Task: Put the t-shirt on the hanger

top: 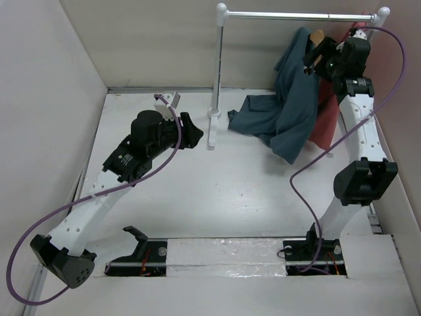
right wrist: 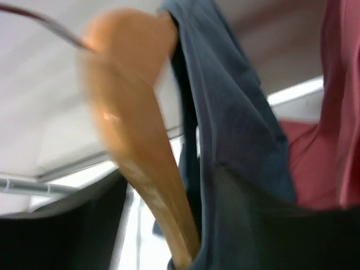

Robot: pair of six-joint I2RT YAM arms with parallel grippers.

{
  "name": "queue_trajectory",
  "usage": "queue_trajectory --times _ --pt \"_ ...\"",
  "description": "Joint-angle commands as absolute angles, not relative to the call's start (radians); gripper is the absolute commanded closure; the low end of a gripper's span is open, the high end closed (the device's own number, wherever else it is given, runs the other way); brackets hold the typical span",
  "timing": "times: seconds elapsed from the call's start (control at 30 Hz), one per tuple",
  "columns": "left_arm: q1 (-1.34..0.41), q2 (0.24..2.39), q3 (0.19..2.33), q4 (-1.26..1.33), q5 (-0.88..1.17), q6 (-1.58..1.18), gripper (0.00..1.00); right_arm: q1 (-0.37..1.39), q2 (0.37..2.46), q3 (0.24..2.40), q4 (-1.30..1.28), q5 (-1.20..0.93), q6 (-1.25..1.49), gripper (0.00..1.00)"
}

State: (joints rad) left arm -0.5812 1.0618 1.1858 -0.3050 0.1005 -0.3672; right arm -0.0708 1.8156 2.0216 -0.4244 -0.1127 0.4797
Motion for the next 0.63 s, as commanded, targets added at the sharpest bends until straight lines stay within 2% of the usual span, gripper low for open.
queue_trajectory --times 0.0,0.03,0.1,0.3,0.43,0.53,0.57,0.6 --pt "-0.583 1.042 1.21 -0.278 0.074 -0.387 0.54 -0.07 1.715 1.915 -0.279 -0.13 0.526 0.22" --pt "-0.583 1.048 1.238 -0.281 0.069 -0.388 0.53 -0.071 1.683 1.914 -0.285 -0.127 0.522 0.05" --pt "-0.583 1.063 1.268 -0.29 0.057 -0.388 0.53 -0.071 1.642 1.916 -0.293 -0.111 0.512 0.0" --pt "-0.583 1.06 1.431 -0.314 -0.106 -0.379 0.53 -0.045 1.392 1.835 -0.243 -0.094 0.541 0.0" --pt "-0.583 1.035 1.523 -0.324 -0.211 -0.365 0.52 0.029 1.195 1.584 -0.099 -0.152 0.597 0.0" --pt "-0.574 1.002 1.525 -0.316 -0.206 -0.354 0.53 0.099 1.065 1.472 -0.065 -0.175 0.594 0.0" --pt "-0.574 0.996 1.519 -0.308 -0.206 -0.36 0.52 0.1 1.04 1.462 -0.071 -0.182 0.594 0.0" --pt "-0.574 0.989 1.514 -0.304 -0.207 -0.367 0.44 0.119 1.023 1.46 -0.086 -0.176 0.582 0.0"
